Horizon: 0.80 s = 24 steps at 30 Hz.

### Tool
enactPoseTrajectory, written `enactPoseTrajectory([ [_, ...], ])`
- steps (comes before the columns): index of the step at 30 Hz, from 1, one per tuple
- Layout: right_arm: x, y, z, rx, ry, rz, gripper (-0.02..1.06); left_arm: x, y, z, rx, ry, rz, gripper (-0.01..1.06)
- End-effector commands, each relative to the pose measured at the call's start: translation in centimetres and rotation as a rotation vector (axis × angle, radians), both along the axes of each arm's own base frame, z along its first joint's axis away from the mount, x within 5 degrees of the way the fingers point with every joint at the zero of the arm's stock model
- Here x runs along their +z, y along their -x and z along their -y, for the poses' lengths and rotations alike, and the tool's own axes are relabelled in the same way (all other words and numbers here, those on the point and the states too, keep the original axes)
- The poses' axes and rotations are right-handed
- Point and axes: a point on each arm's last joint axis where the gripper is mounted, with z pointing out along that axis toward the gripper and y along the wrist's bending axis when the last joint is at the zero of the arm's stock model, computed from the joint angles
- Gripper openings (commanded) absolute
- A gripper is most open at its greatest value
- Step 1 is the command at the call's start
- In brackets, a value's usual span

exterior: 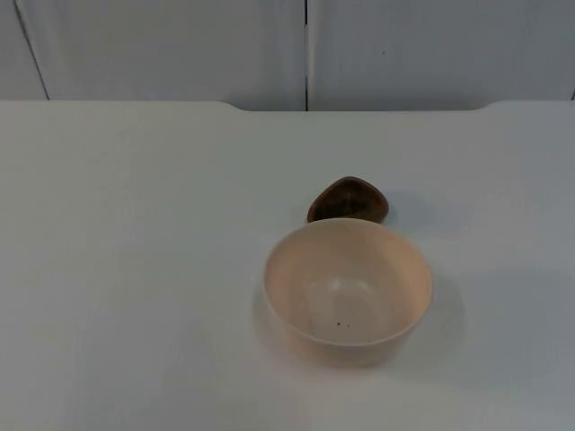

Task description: Pick up the bowl with the left hand and pour the coffee beans from the cup into the bowl with the right hand.

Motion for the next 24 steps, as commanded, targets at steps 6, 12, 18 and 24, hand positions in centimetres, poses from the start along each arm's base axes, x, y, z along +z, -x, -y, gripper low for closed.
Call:
enactPoseTrajectory([
  [6,0.0,0.0,0.0,-0.005,0.012,0.006,1.05,-0.2,0.0,0.0,0.011,0.004,-0.002,1.05],
  [12,0.0,0.0,0.0,-0.005,0.012,0.006,1.05,-0.2,-0.1,0.0,0.009,0.004,-0.009,1.05],
  [18,0.0,0.0,0.0,-0.005,0.012,0.006,1.05,-0.1,-1.1,0.0,0.0,0.017,-0.067,1.04],
  [24,0.0,0.0,0.0,-0.005,0.012,0.006,1.05,0.0,-1.5,0.1,-0.003,0.025,-0.082,1.0],
])
